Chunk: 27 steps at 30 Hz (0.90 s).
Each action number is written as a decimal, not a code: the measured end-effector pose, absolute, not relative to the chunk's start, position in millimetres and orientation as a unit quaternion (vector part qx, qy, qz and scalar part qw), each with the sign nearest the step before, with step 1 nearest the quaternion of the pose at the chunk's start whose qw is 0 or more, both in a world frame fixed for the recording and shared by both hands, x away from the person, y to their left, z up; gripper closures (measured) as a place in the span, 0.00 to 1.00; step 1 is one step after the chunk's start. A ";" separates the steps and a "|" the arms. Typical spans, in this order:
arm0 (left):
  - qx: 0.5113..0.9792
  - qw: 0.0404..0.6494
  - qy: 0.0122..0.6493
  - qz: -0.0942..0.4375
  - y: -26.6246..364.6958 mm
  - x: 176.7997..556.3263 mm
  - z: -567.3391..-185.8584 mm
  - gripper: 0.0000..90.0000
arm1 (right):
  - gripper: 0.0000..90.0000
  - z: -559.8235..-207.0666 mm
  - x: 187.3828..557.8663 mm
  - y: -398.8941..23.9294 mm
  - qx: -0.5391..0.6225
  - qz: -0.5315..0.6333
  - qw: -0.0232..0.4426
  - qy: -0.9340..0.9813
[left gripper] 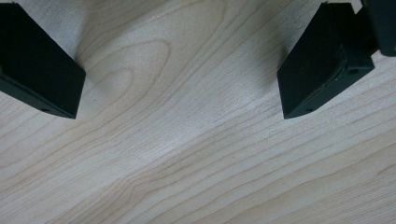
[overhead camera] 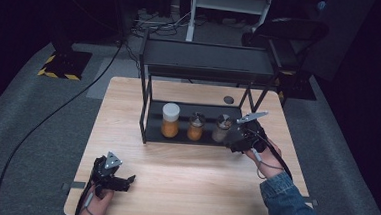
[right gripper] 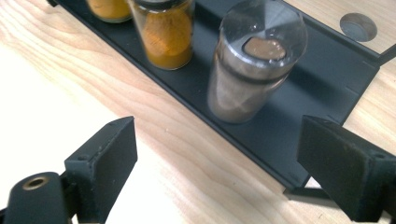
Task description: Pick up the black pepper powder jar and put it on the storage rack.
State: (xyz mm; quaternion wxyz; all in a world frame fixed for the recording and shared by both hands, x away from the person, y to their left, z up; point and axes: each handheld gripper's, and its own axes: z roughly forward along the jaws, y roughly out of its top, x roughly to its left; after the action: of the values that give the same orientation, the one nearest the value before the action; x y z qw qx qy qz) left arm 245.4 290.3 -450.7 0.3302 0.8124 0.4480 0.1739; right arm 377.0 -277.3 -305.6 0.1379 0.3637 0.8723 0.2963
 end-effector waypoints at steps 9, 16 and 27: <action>0.812 0.330 0.449 0.174 290.0 245.2 -450.7 0.01 | 0.14 -312.9 357.4 -294.9 0.366 0.307 0.137 0.868; 0.812 0.330 0.449 0.174 290.0 245.2 -450.7 0.01 | 0.13 -321.5 342.1 -310.2 0.367 0.320 0.140 0.862; 0.812 0.330 0.449 0.174 290.0 245.2 -450.7 0.01 | 0.11 -340.5 325.1 -331.8 0.379 0.340 0.147 0.848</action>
State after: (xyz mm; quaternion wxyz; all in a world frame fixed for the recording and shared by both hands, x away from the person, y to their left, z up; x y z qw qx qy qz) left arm 245.2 290.0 -450.7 0.3302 0.8119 0.4488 0.1741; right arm 325.1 -331.8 -340.5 0.1467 0.3788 0.8481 0.3401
